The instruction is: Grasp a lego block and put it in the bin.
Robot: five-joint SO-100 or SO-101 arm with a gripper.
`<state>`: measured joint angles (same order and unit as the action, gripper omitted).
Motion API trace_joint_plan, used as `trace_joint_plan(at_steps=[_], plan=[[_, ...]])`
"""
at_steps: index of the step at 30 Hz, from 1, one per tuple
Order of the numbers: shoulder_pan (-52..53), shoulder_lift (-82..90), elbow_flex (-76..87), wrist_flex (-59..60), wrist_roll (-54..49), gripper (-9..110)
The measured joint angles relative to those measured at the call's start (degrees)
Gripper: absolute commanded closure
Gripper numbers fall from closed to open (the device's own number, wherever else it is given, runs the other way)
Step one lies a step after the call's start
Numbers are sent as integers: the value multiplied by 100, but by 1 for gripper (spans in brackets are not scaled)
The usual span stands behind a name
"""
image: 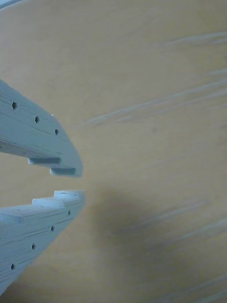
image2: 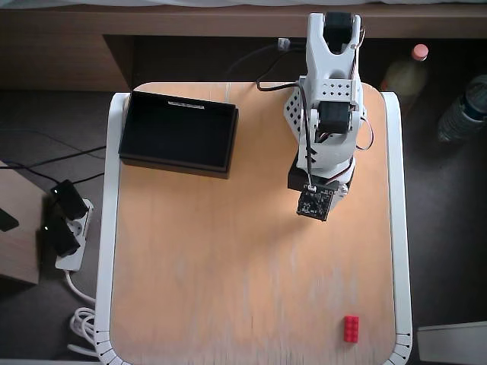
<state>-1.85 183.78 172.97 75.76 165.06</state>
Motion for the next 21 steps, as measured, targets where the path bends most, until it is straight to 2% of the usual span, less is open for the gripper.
trace_joint_plan(at_steps=[14, 21], plan=[[0, 0, 0, 0, 18, 101], [0, 0, 0, 0, 686, 101]])
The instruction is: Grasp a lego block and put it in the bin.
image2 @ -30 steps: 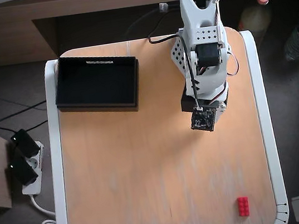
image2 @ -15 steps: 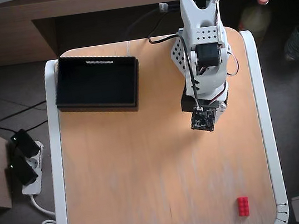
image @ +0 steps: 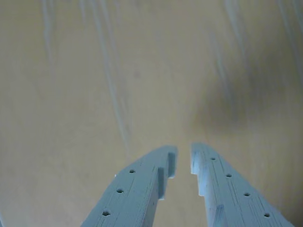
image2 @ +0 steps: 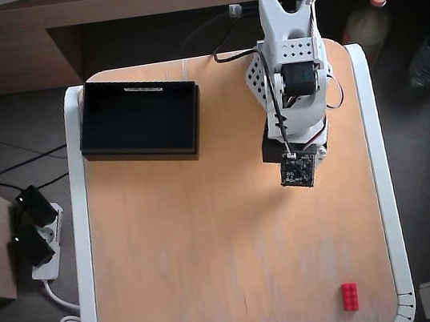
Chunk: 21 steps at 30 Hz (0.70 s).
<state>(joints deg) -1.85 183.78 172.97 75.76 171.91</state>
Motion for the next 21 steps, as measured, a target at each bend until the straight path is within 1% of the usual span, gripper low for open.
trace_joint_plan(at_steps=[5, 11, 21], plan=[[0, -70, 0, -290, 466, 101], [-9, -1020, -97, -791, 729, 101], [-9, -3261, -1608, -905, 747, 101]])
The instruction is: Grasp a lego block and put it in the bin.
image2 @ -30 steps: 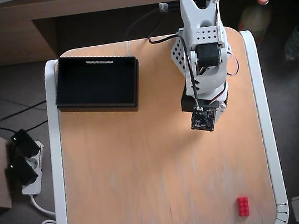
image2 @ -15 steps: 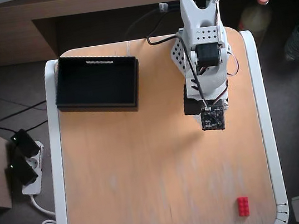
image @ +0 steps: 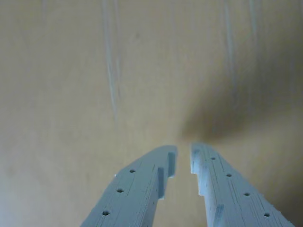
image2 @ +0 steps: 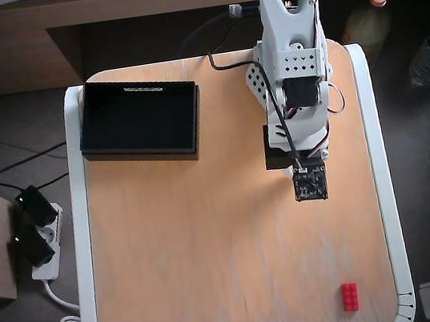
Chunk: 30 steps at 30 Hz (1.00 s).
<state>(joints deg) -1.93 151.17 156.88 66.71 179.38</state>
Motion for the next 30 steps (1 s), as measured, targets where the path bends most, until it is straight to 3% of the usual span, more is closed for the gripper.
trace_joint_plan(at_steps=[19, 30], plan=[[-114, -4017, -3920, 0, -536, 101], [-457, -5502, -5590, 0, -1046, 101]])
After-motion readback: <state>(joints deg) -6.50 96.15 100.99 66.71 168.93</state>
